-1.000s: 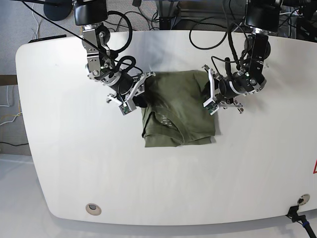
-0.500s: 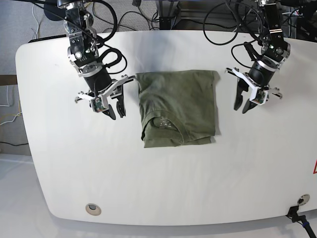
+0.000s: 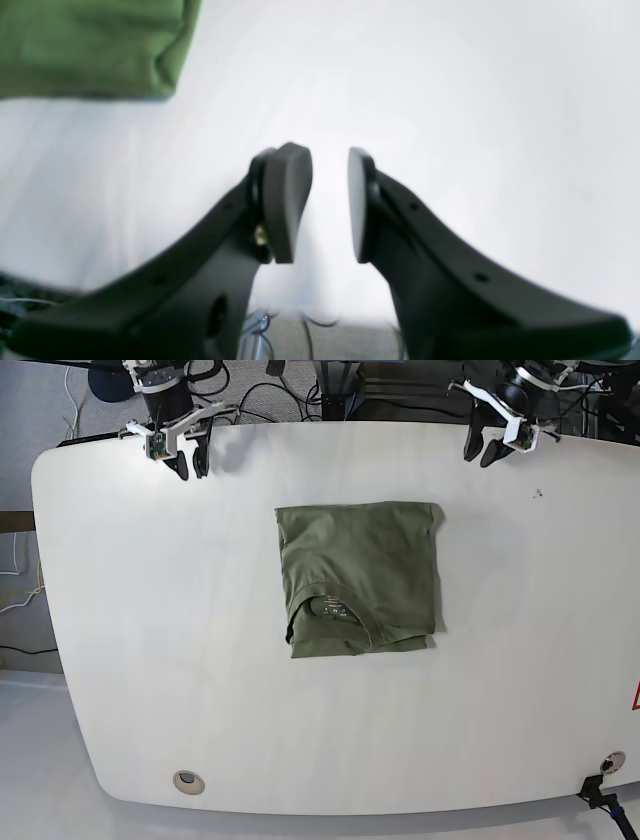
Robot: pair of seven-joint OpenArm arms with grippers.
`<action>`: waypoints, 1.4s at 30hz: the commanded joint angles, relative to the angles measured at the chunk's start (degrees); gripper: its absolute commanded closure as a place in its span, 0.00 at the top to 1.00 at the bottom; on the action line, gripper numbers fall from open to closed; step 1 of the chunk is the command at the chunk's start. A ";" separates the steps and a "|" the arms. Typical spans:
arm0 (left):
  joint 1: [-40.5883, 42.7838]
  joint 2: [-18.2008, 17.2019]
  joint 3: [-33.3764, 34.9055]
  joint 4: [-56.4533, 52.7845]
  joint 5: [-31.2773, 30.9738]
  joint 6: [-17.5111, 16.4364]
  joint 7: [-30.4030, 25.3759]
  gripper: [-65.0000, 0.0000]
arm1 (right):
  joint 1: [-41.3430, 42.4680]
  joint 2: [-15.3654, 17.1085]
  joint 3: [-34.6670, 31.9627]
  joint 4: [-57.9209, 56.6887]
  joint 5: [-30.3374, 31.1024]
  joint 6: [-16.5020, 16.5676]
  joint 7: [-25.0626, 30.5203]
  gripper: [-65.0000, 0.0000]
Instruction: Fold the T-shirt properly
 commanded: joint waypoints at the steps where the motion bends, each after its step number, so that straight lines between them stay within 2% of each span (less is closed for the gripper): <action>1: 4.30 -0.31 -0.32 2.17 -1.39 -0.33 -1.51 0.21 | -2.62 0.44 1.69 1.13 0.44 -0.06 3.48 0.24; 3: 7.55 -0.31 -0.32 2.25 -1.48 -0.33 -1.77 0.21 | -6.23 0.44 2.83 1.13 0.62 -0.06 4.09 0.24; 9: 17.84 -0.04 -0.23 1.99 -1.48 -0.33 -7.48 0.21 | -16.16 0.35 3.62 0.96 0.71 -0.06 4.09 0.24; 12: 22.68 2.51 -0.93 1.73 -1.39 -0.33 -9.07 0.21 | -21.26 0.26 3.36 0.52 0.62 -0.06 4.09 0.24; 15: 25.66 4.97 -1.81 -0.65 -1.39 -0.42 -9.15 0.21 | -24.25 -1.76 3.01 -1.94 0.53 -0.06 4.09 0.24; 18: 25.22 5.06 -1.28 -7.06 -1.30 -0.42 -9.15 0.21 | -24.25 -1.93 1.51 -7.22 0.53 -0.06 4.09 0.24; 25: 12.39 1.10 1.70 -24.82 -0.86 -0.42 -8.89 0.21 | -10.45 -2.02 -8.24 -29.46 0.53 -0.06 4.09 0.24; 28: 6.85 0.22 1.88 -33.88 2.21 -0.42 -8.80 0.21 | -4.73 -2.02 -10.71 -37.81 0.53 -0.06 4.09 0.24; 35: -8.80 0.05 1.79 -57.70 10.30 -0.42 -8.89 0.21 | 5.99 -2.81 -10.88 -51.44 0.53 -0.06 4.09 0.24; 38: -16.36 -1.54 1.79 -69.22 14.52 -0.16 -8.98 0.21 | 10.91 -2.90 -10.88 -56.98 0.53 -0.06 4.09 0.24; 42: -25.24 -2.50 1.79 -83.81 16.81 -0.07 -9.15 0.21 | 16.54 -2.90 -10.88 -62.69 0.53 -0.06 4.09 0.24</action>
